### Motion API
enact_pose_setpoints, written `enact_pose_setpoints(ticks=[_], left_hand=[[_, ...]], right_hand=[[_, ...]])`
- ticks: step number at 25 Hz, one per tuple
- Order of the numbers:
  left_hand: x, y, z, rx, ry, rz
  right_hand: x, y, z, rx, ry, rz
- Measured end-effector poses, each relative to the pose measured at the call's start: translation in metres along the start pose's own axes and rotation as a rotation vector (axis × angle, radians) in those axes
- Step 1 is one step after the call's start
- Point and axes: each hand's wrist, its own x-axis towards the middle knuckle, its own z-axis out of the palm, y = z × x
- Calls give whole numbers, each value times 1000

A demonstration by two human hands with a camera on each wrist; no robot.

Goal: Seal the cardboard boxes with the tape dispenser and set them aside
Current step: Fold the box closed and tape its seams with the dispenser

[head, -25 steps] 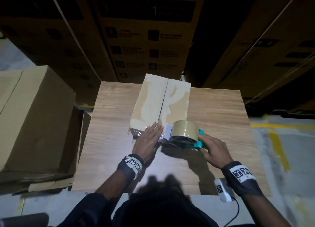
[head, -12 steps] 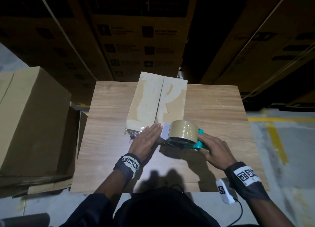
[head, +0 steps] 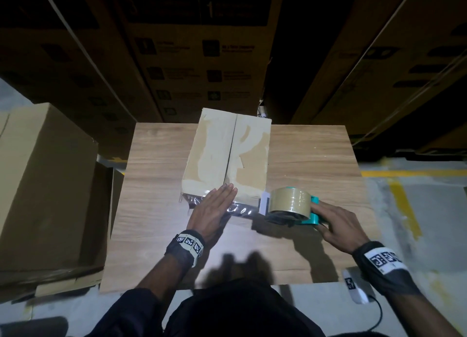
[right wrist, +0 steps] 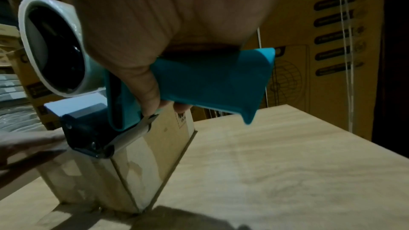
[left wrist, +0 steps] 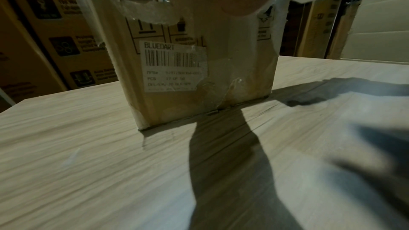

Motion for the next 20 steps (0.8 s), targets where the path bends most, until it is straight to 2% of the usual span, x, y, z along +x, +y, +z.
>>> enact_pose_setpoints(ticks=[4,9,11,14,20], left_hand=[[0,1,2,-2,12,-27],[2,3,10,142,-8,-23],[7,13,12,147,-12,-4],[22,35,23,122,-46,98],[29,55,19,86,-109,77]], right_hand=[[0,6,18,69,-13,49],[4,9,25,89,-42,48],[5,9,26,92,-46,48],[5,9,26,88,-45,42],[1,5,25,126,-24,40]])
